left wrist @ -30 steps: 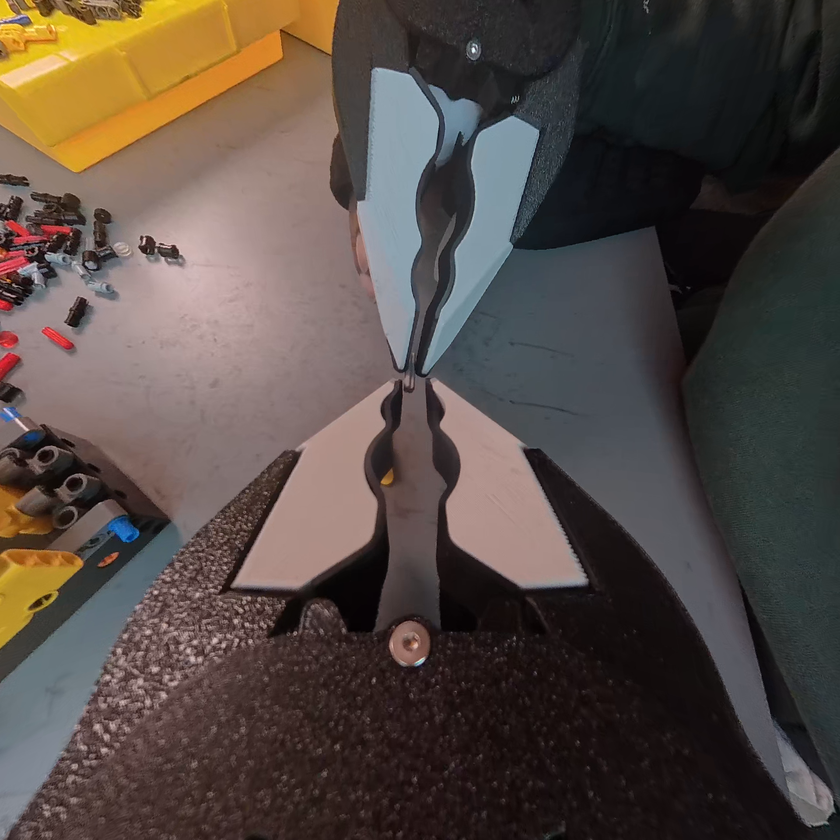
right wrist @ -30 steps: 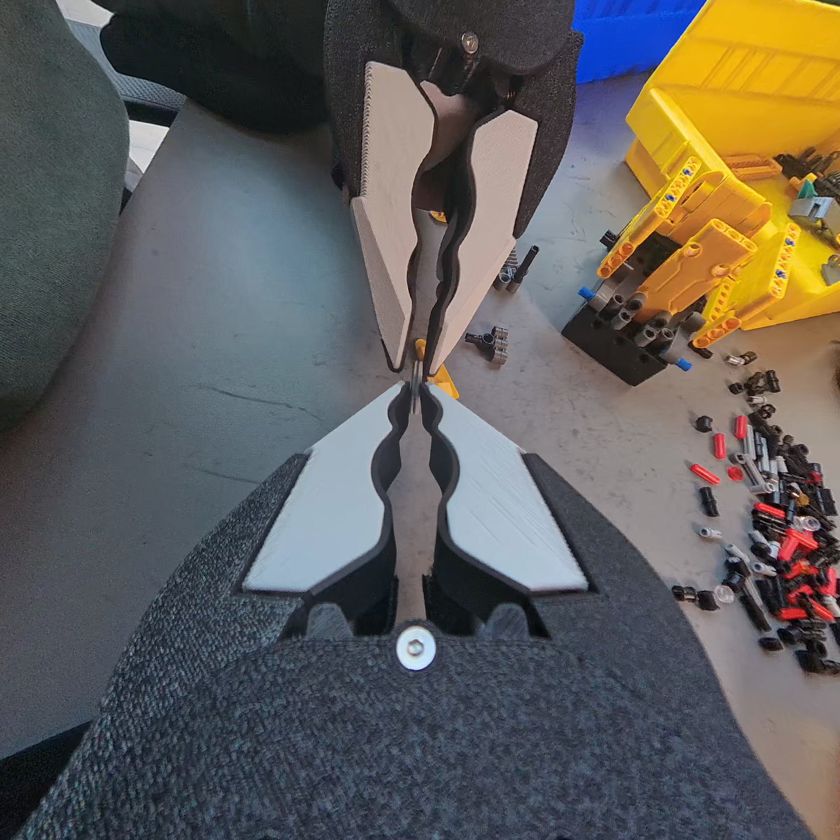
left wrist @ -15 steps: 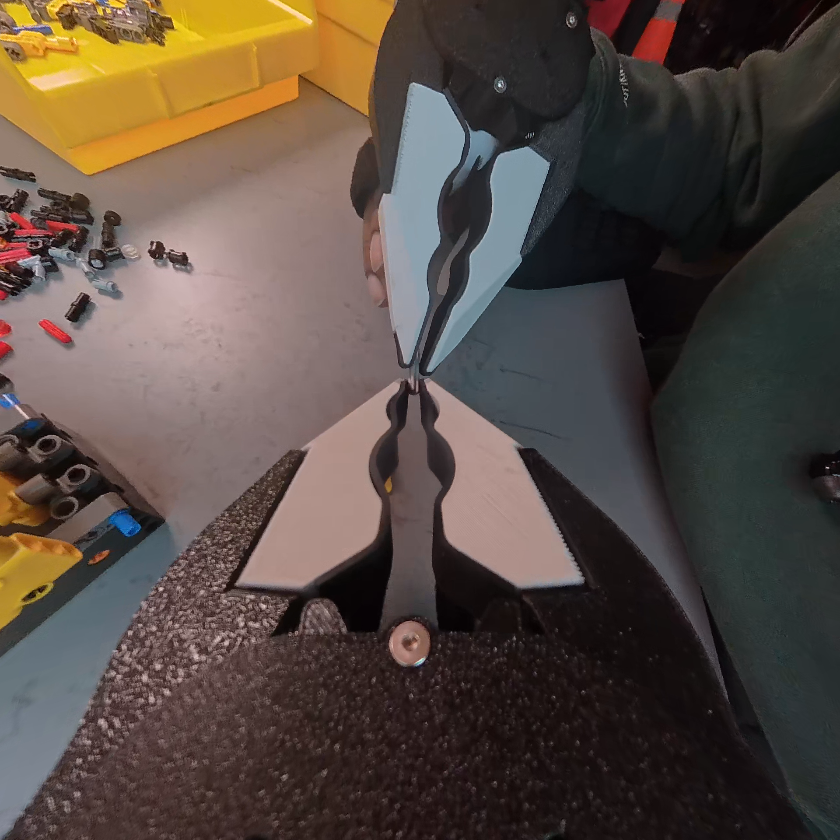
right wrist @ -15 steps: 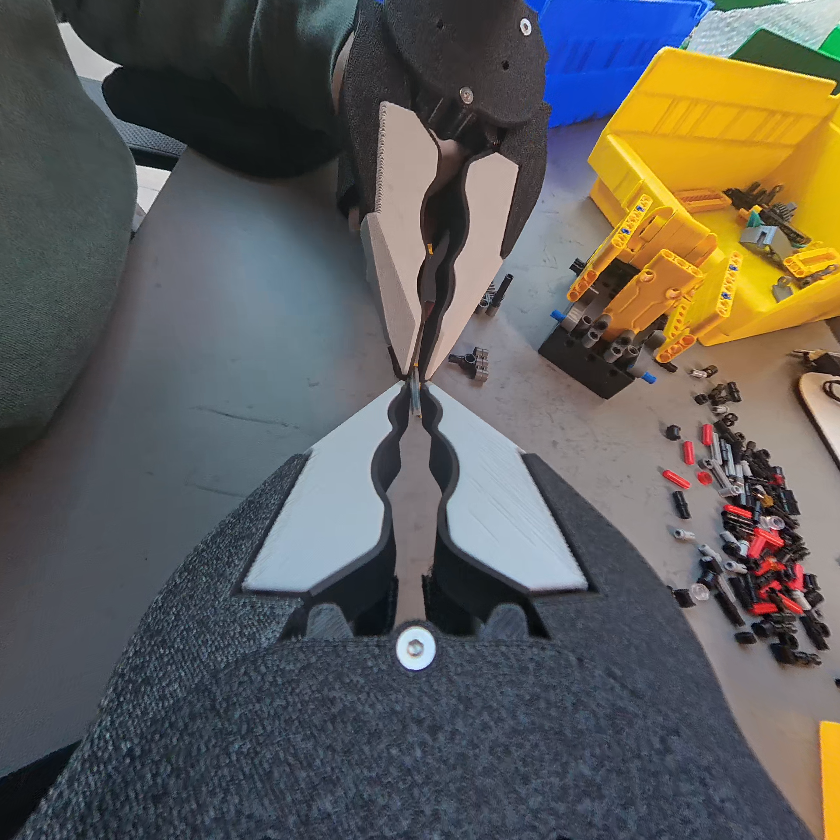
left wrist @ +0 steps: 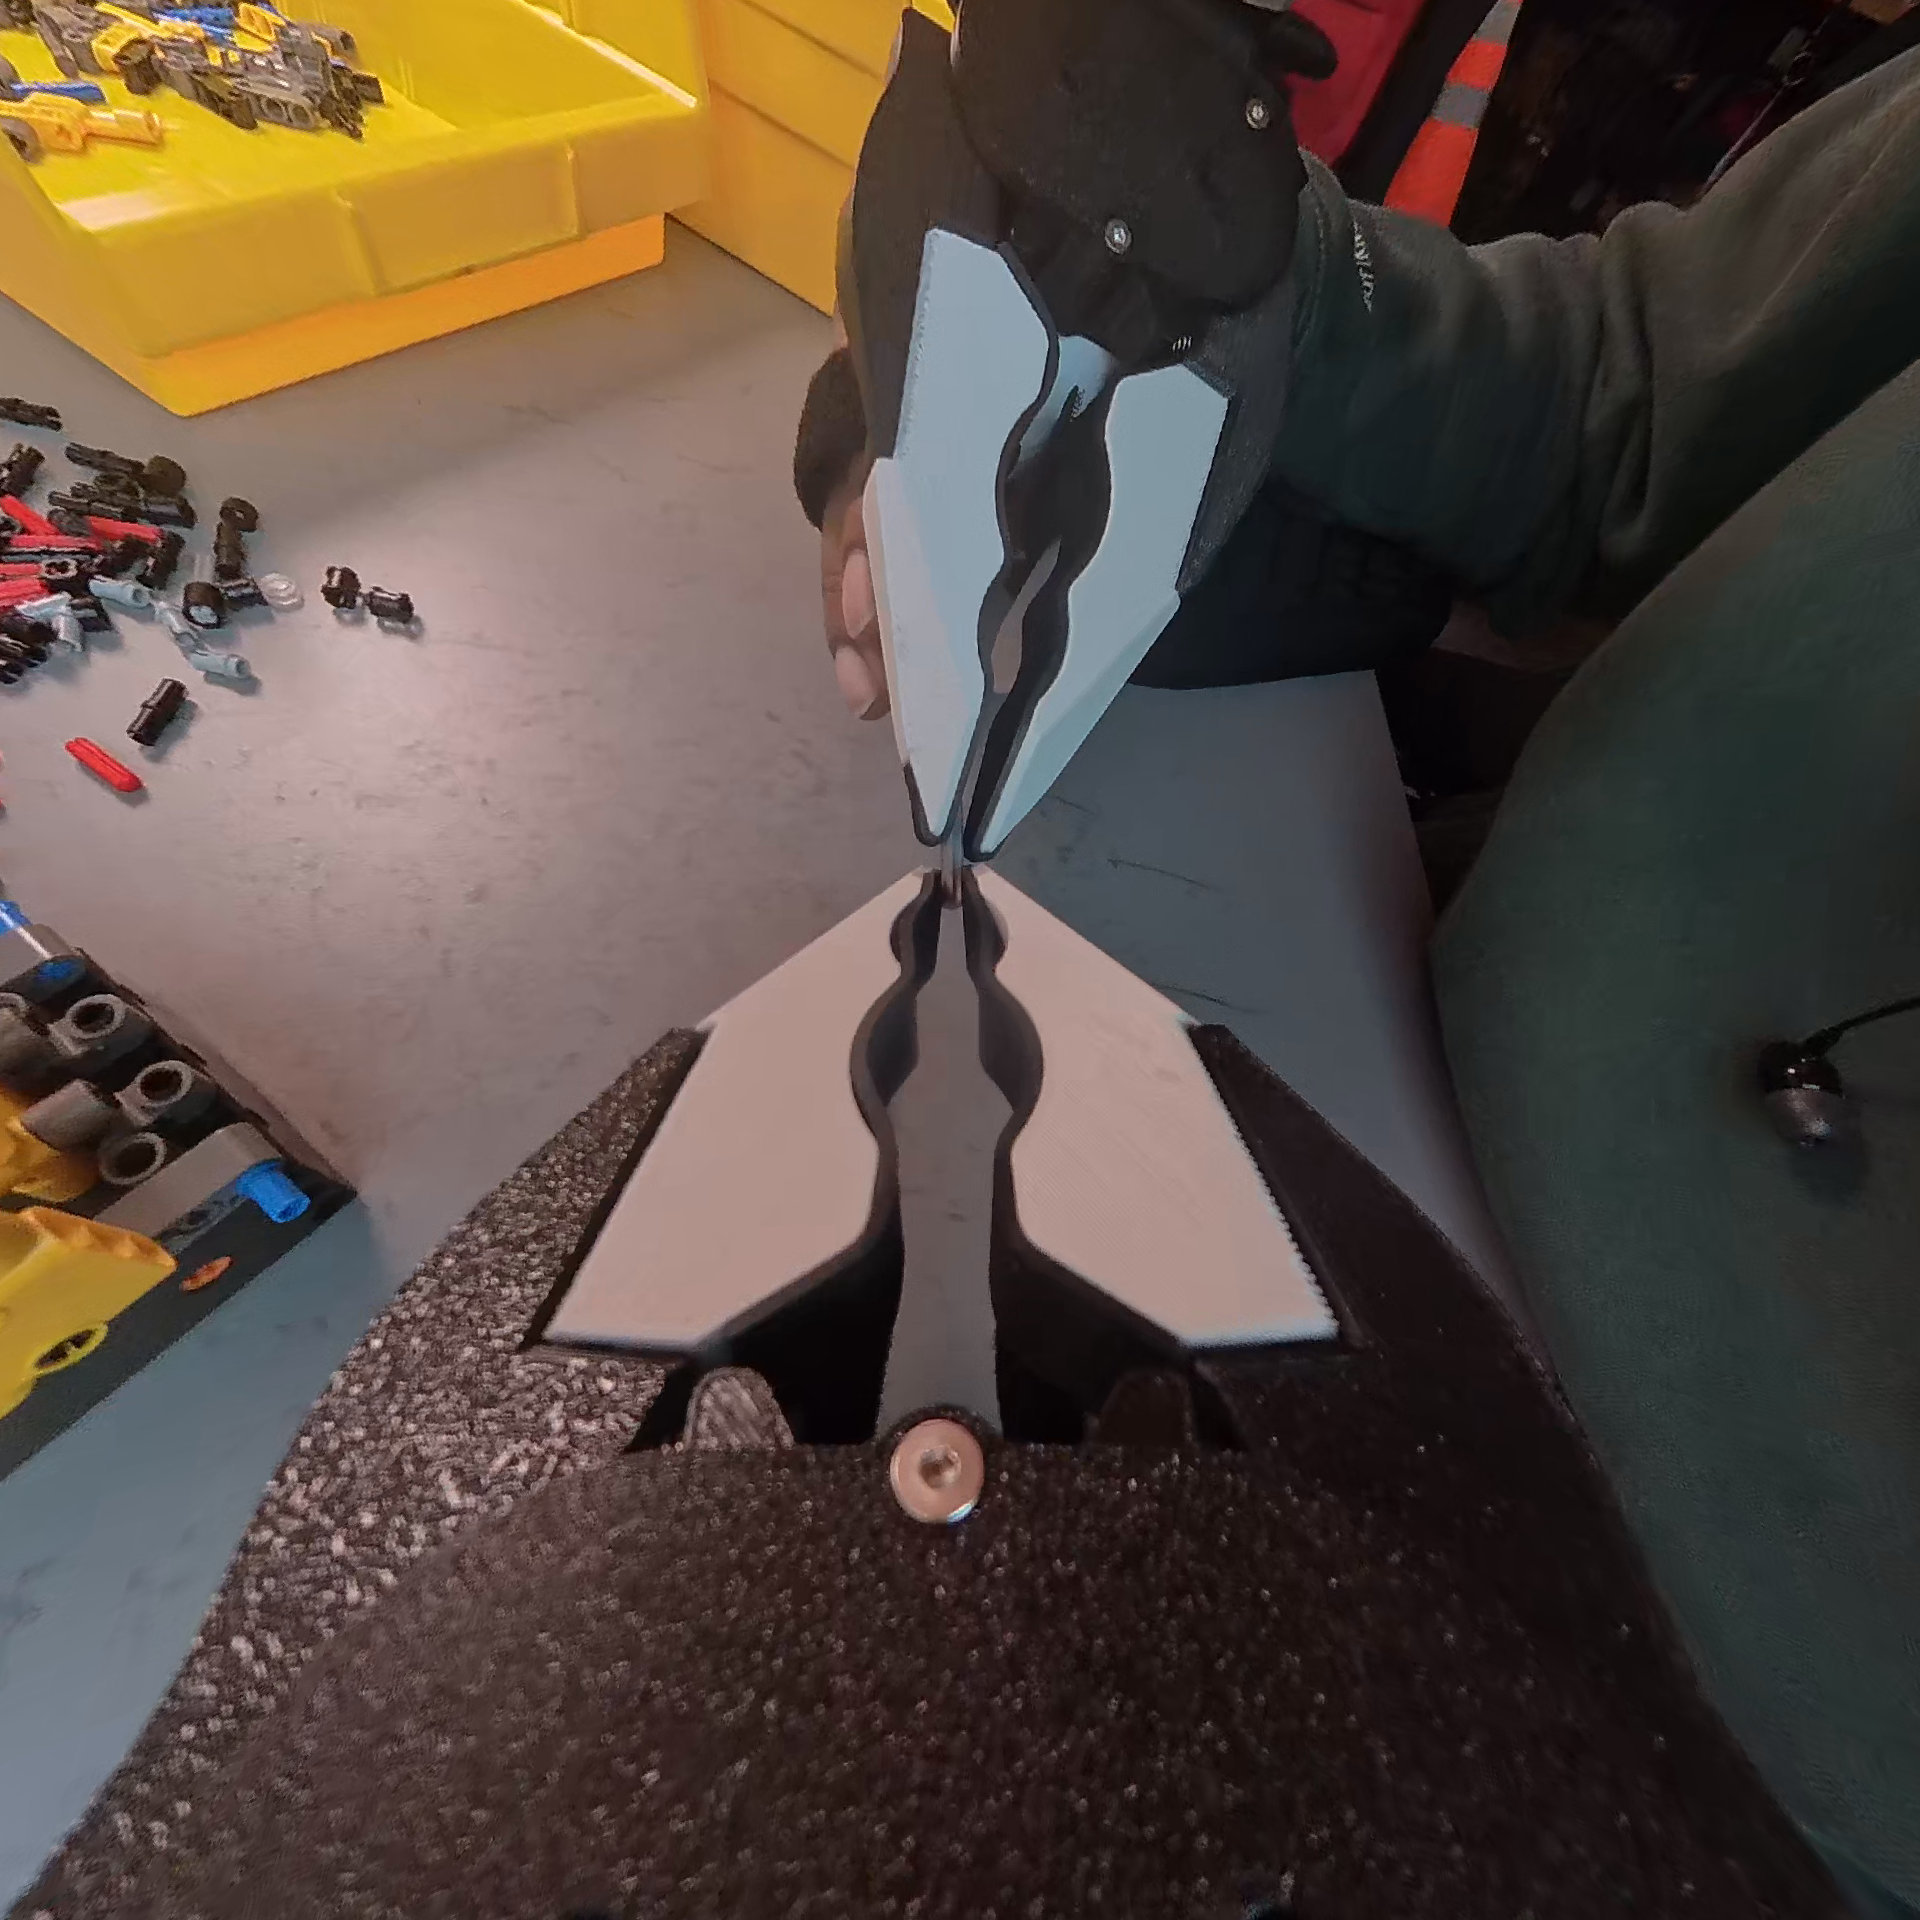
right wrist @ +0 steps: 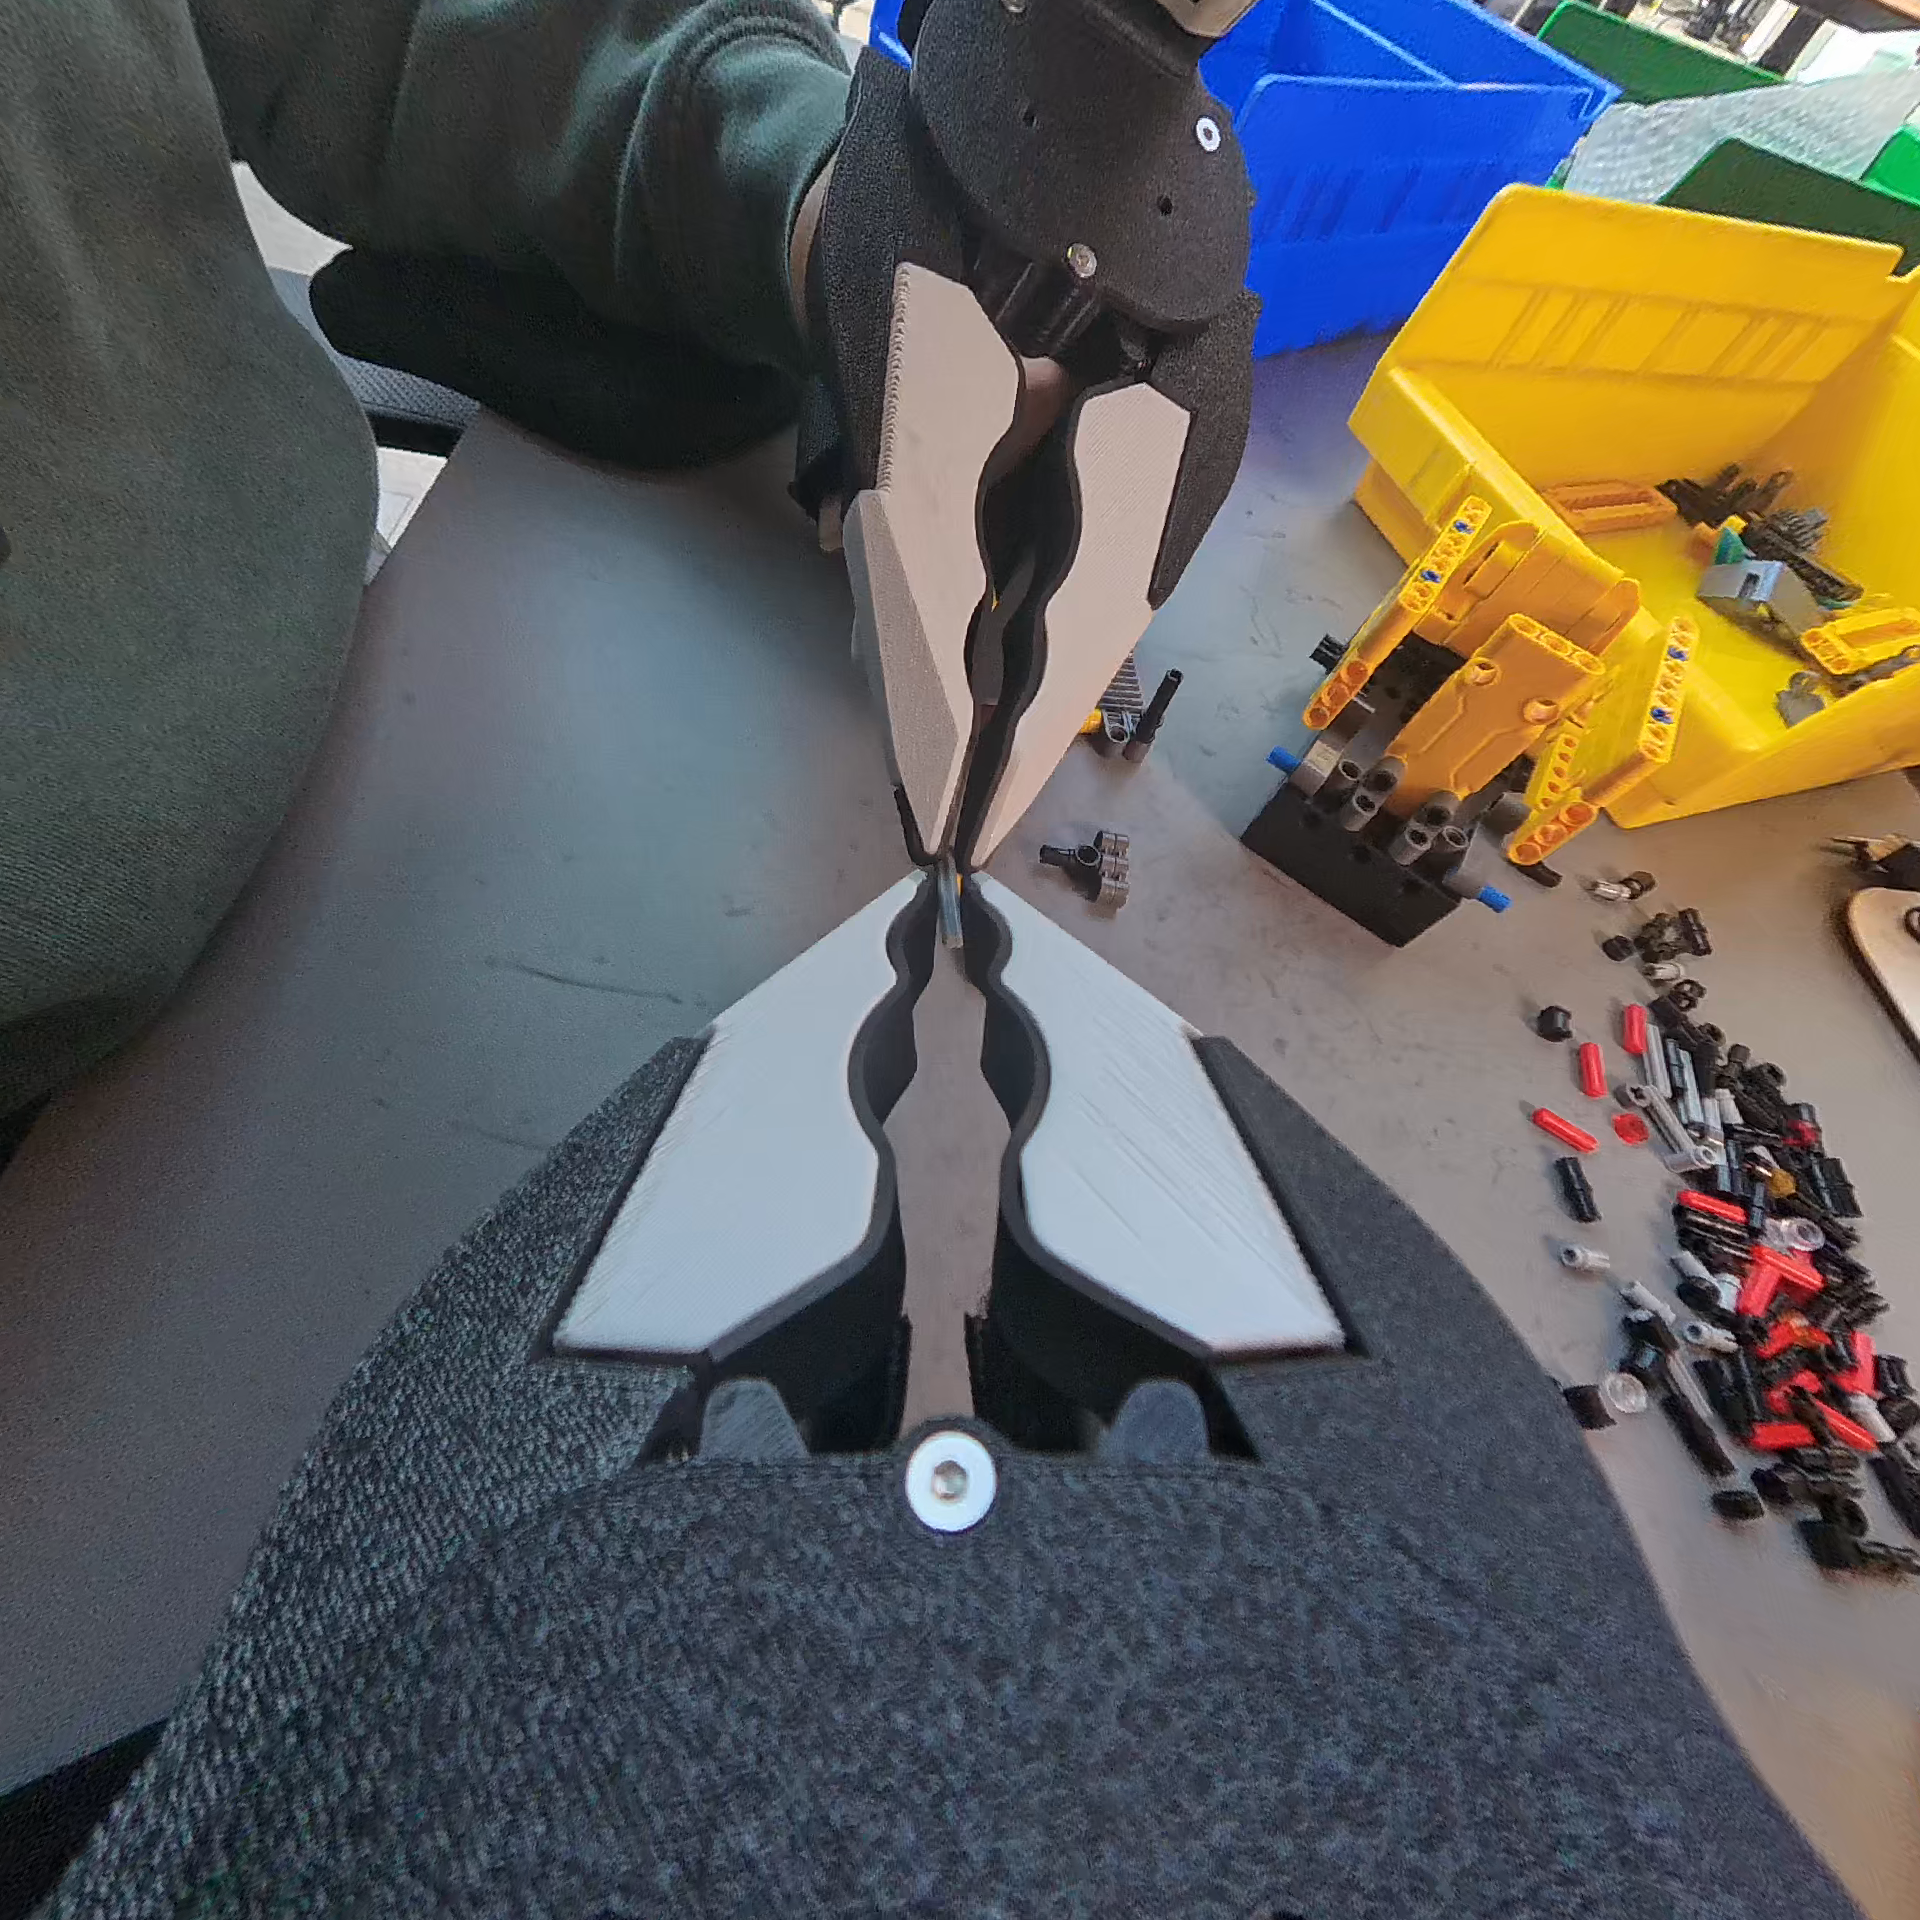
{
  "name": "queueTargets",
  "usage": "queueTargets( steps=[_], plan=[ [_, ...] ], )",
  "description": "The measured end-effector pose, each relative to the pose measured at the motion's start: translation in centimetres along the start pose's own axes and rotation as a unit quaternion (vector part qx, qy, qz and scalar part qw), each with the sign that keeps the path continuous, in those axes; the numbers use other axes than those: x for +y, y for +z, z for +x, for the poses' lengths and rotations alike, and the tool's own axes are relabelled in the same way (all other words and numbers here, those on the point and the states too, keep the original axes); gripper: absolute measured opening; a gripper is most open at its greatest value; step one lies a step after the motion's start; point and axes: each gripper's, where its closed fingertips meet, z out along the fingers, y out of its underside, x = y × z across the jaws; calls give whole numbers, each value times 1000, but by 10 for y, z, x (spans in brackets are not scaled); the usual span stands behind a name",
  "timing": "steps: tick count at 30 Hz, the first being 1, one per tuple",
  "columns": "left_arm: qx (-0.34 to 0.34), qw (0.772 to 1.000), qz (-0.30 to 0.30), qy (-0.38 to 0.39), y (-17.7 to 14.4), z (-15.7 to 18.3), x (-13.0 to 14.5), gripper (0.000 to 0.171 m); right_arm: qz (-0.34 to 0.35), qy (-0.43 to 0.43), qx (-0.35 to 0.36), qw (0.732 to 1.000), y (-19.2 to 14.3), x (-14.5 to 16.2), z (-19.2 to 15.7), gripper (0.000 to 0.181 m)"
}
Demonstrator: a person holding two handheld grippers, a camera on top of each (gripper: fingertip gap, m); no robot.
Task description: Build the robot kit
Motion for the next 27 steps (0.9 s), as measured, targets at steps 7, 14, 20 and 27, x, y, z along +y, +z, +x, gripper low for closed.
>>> queueTargets(
  steps=[7, 14, 20, 27],
  plan=[
    [-3, 999, 42, 2, -8, 0, -12, 2, 34, 21, 3, 999, -6, -10, 5, 4],
    [-7, 997, 80, 14, -15, 3, -25, 2, 74, 43, 1, 996, -13, -21, 8, 4],
    [-12, 996, 92, 14, -19, 2, -28, 1, 80, 49, 3, 996, -14, -22, 11, 4],
    [-19, 994, 103, 19, -23, 1, -32, 0, 80, 56, 1, 995, -14, -20, 12, 4]
  ],
)
